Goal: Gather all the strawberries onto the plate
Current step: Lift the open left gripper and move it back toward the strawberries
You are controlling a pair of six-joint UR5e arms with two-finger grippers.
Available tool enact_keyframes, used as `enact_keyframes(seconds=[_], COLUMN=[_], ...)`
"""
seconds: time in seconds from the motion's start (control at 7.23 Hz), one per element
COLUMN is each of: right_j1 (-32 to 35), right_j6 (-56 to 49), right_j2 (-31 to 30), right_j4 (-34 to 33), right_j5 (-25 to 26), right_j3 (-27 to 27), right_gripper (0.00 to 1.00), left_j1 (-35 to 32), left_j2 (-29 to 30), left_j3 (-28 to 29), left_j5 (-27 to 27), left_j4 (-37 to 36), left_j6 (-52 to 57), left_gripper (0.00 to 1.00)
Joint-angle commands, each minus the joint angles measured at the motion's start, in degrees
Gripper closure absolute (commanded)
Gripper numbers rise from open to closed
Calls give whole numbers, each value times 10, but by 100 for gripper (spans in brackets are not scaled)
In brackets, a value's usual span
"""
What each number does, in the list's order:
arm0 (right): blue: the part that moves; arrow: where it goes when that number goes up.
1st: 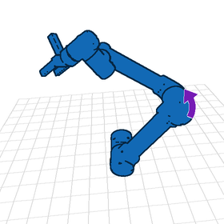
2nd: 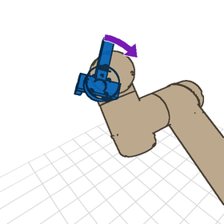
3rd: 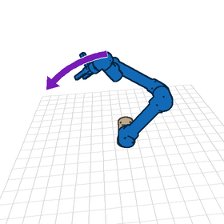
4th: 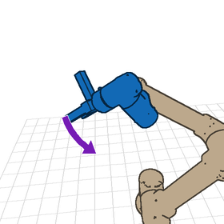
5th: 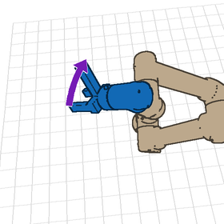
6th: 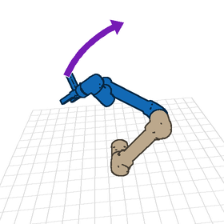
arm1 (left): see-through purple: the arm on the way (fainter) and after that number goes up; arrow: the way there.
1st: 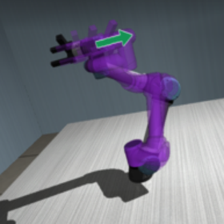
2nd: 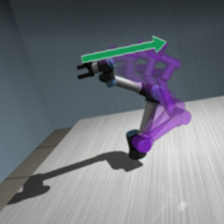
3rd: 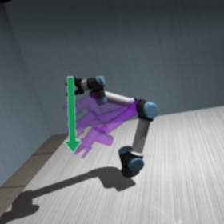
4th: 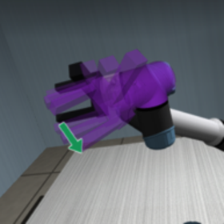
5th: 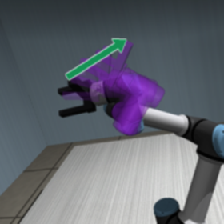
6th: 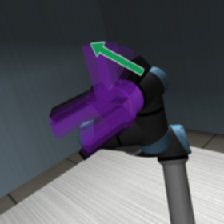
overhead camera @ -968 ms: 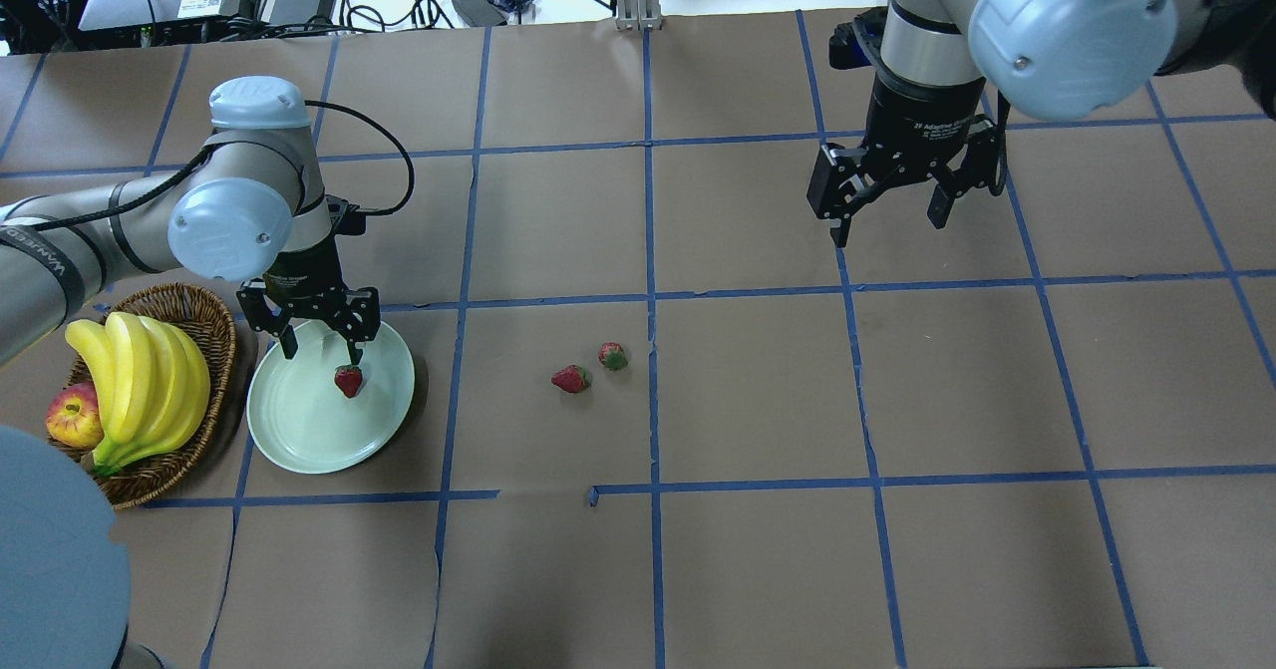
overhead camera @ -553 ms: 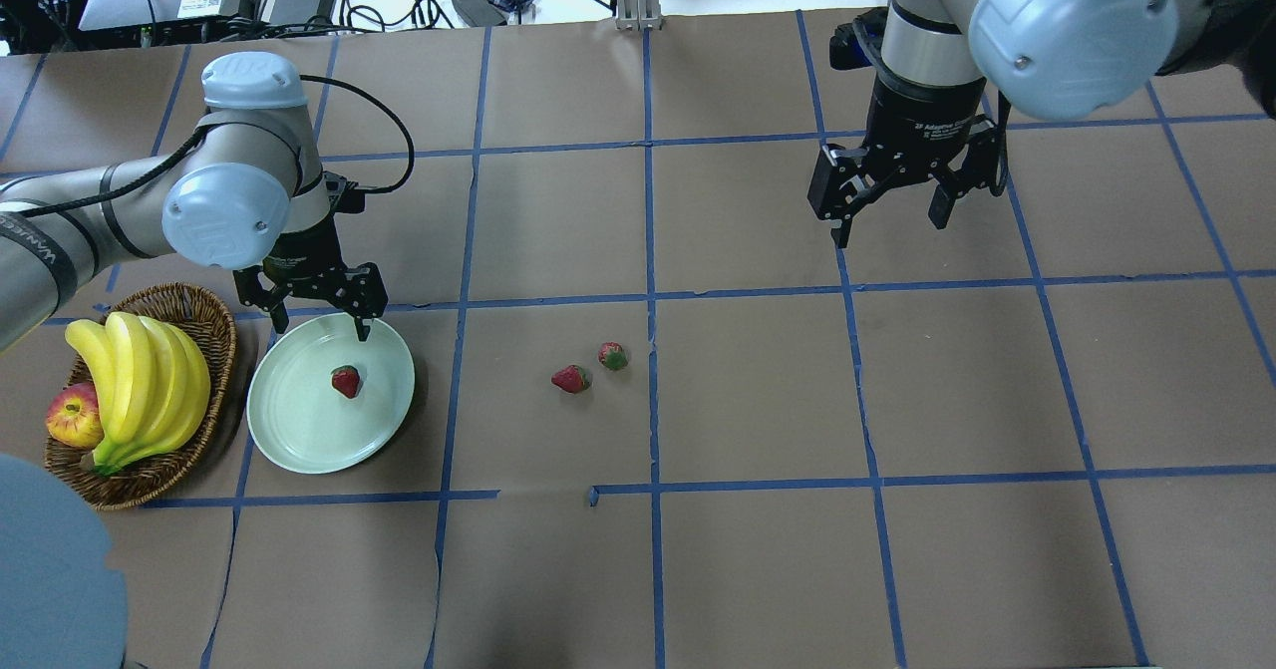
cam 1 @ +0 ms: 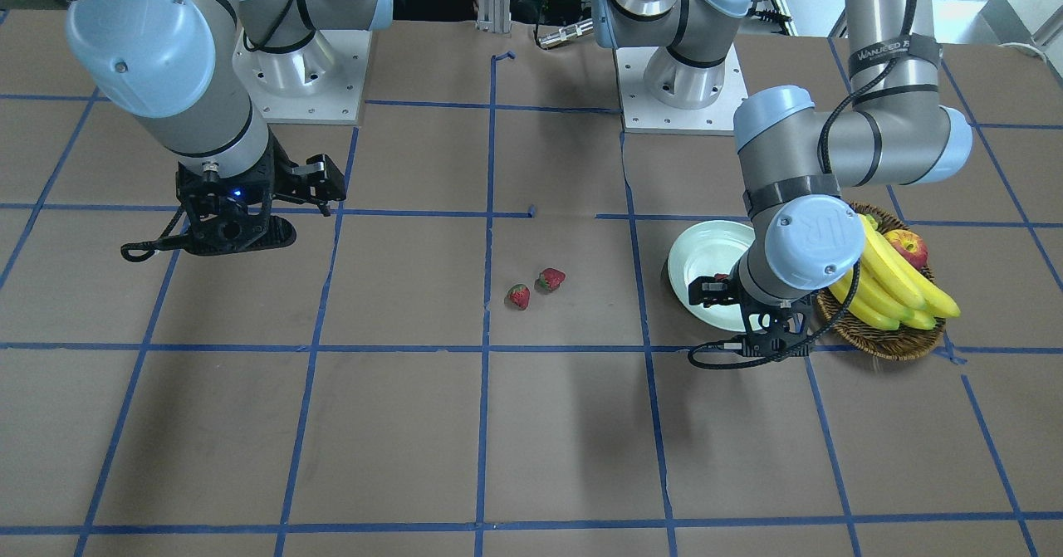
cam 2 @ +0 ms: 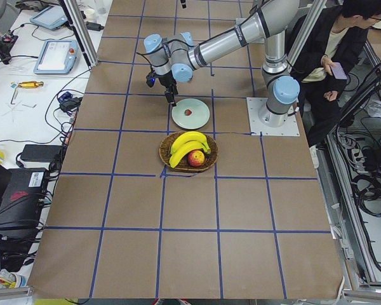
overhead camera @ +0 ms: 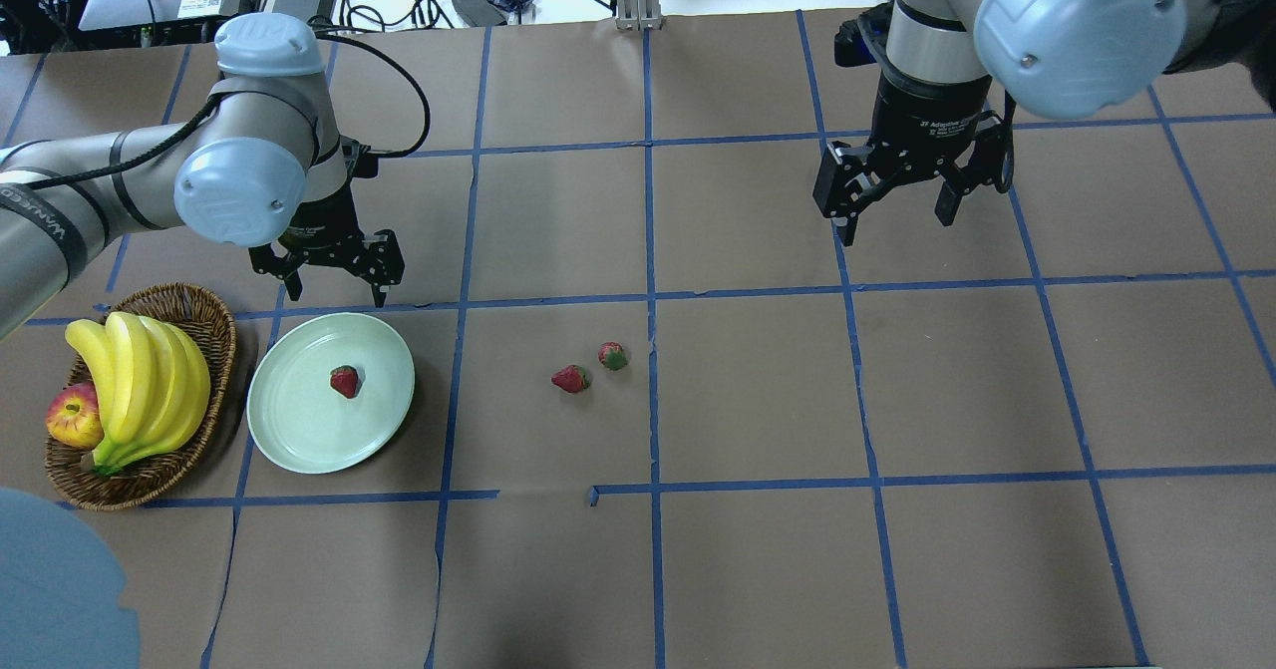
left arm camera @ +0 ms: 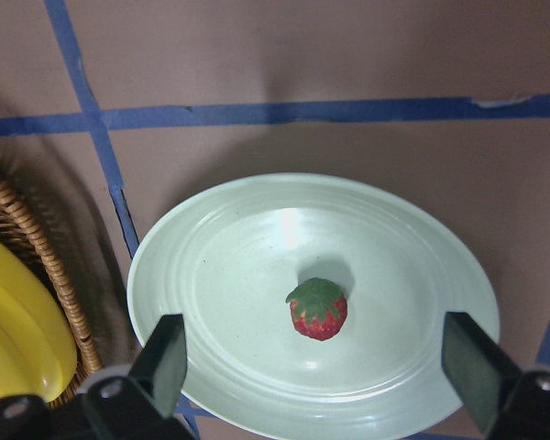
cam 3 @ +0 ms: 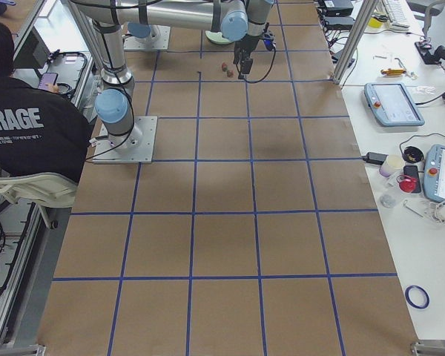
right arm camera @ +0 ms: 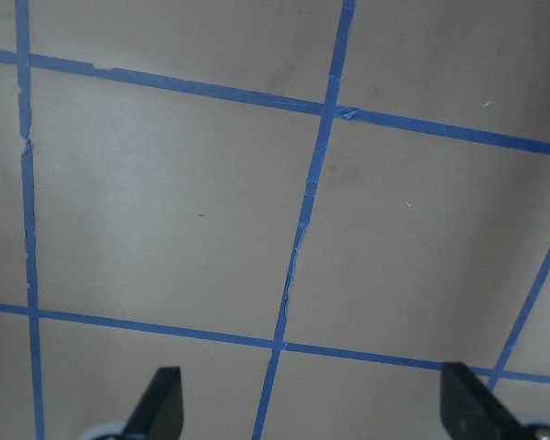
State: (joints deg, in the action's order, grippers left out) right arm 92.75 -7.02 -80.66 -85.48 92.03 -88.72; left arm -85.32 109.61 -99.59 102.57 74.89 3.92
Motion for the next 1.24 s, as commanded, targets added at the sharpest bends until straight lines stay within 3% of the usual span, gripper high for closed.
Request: enact_keyframes(seconds=[0.0, 0.14, 0.41, 0.83, 1.11], right_j1=[0, 0, 0, 0, 0], right_j6=[1, 1, 1, 1, 0], right_j2=[-1, 1, 4, 6, 6], right_j4=[0, -1, 0, 0, 0], right_j5=[2, 1, 2, 2, 2], right_j3=[0, 0, -1, -1, -7], right_gripper=[0, 0, 0, 0, 0], left_j1=[-23, -37, -90, -133, -151], left_j2=[2, 3, 10, 24, 44], left_j3=[10, 10, 10, 5, 3], left_j5=[-20, -71, -101, -196, -211], left_j4=[0, -7, -30, -38, -37], left_j6=[-38, -84, -165, -175, -175], left_gripper=[0, 0, 0, 0, 0])
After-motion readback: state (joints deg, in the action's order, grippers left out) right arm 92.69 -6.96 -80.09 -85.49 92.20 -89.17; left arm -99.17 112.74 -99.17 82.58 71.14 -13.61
